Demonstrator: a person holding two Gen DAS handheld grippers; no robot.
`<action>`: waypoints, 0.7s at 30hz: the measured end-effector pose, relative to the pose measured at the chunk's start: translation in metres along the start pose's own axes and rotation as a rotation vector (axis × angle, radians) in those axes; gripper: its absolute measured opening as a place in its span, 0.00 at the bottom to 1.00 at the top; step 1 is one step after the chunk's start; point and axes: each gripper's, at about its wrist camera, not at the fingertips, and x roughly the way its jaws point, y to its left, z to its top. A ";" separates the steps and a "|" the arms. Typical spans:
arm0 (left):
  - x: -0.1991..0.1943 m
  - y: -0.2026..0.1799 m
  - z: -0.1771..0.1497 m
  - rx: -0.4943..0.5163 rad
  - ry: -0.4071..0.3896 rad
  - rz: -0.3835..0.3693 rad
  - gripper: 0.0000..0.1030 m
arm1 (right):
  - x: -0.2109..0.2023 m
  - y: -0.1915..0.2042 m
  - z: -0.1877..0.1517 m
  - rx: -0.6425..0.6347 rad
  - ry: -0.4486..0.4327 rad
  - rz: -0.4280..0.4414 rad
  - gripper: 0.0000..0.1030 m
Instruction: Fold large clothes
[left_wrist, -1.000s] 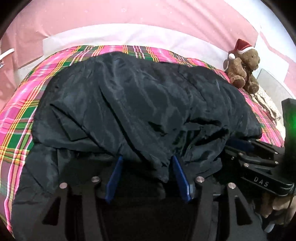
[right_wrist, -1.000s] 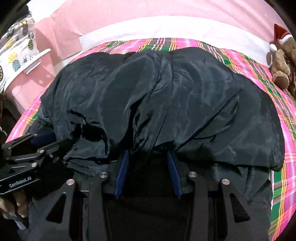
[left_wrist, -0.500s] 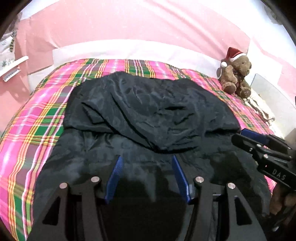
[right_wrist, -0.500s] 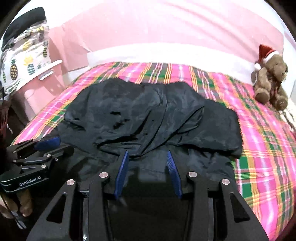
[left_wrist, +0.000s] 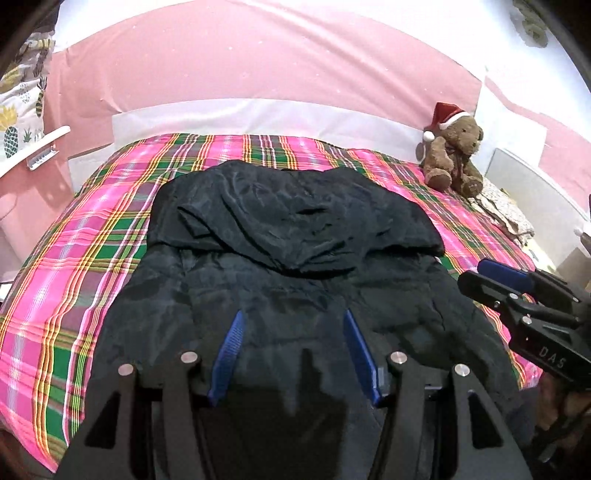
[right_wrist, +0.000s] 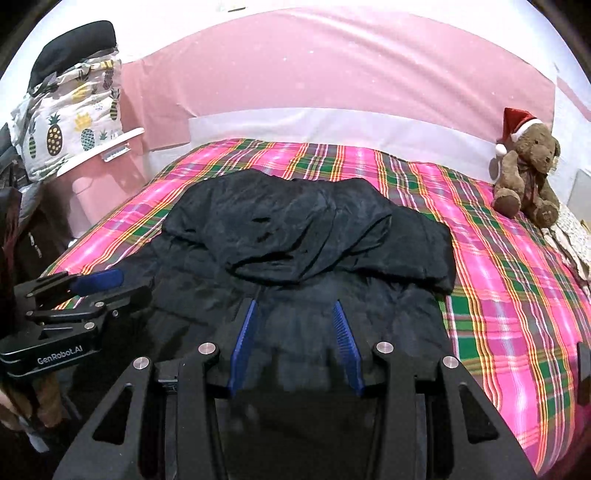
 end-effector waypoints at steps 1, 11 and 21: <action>-0.003 -0.003 -0.003 0.004 -0.002 -0.001 0.57 | -0.003 -0.001 -0.003 0.001 0.000 0.000 0.42; -0.037 -0.021 -0.032 0.018 -0.005 -0.013 0.57 | -0.041 -0.008 -0.042 0.039 -0.004 0.003 0.42; -0.066 -0.023 -0.067 0.039 -0.011 0.021 0.62 | -0.069 -0.023 -0.087 0.090 0.004 -0.002 0.49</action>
